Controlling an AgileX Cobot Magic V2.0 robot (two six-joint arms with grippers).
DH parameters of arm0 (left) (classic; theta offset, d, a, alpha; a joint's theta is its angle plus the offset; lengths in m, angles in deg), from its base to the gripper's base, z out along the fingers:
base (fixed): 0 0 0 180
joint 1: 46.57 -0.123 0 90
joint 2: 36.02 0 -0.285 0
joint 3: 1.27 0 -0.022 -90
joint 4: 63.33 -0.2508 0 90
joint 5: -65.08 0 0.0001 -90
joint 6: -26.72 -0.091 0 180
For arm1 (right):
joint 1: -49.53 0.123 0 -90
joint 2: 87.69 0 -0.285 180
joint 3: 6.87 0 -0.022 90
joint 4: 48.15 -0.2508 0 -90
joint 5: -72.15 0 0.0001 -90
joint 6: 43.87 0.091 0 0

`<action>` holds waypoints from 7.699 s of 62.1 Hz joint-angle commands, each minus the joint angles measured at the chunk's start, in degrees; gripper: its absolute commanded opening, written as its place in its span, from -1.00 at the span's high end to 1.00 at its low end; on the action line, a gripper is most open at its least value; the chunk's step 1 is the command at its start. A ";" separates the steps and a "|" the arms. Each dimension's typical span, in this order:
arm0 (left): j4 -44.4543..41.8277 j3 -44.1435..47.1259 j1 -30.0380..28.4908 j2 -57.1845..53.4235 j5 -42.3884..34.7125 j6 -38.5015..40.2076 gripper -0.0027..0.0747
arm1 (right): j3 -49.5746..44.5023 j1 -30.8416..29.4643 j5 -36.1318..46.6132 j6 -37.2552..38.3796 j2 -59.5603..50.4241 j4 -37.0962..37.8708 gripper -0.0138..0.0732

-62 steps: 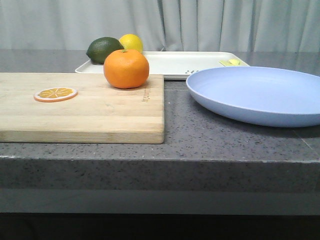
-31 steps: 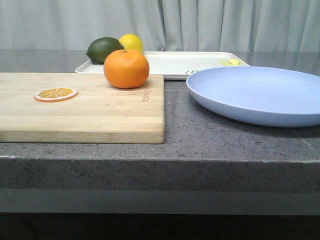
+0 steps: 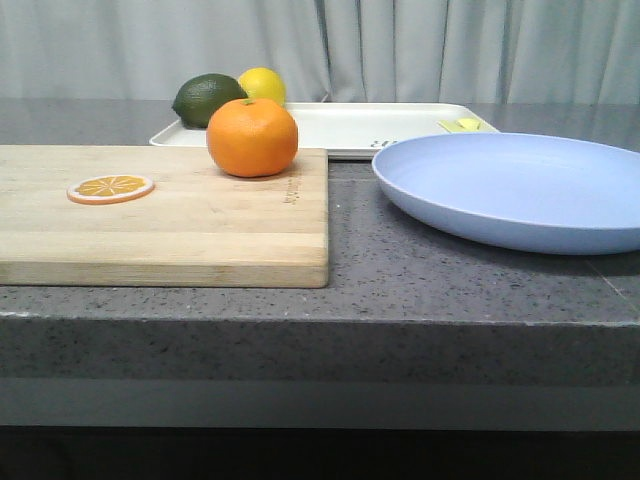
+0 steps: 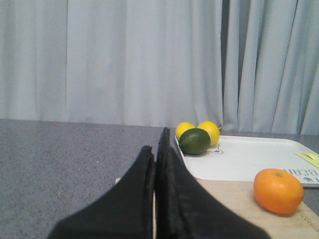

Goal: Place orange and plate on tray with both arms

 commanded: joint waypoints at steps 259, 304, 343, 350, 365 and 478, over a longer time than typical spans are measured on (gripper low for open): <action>-1.37 -77.22 34.35 99.18 25.94 -4.52 -0.21 | 21.27 2.30 -12.60 -0.73 32.04 0.91 -0.57; -1.59 -96.81 46.40 116.74 25.69 -4.52 -0.21 | 21.27 2.30 -12.60 -0.73 32.04 0.91 -0.57; -0.41 -96.81 46.75 115.91 27.67 -4.52 -0.67 | 21.27 2.30 -12.60 -0.73 32.04 0.91 -0.57; -0.05 -96.81 46.75 113.31 29.74 -4.22 -0.67 | 21.27 2.30 -12.65 -0.73 32.04 0.91 -0.57; 0.07 -96.81 45.38 102.88 35.04 -4.22 -0.67 | 21.27 2.30 -12.65 -0.73 32.04 0.91 -0.57; 1.40 -28.74 26.57 30.39 25.45 -4.00 -0.67 | 47.06 -0.83 -41.89 1.64 60.94 0.83 -0.57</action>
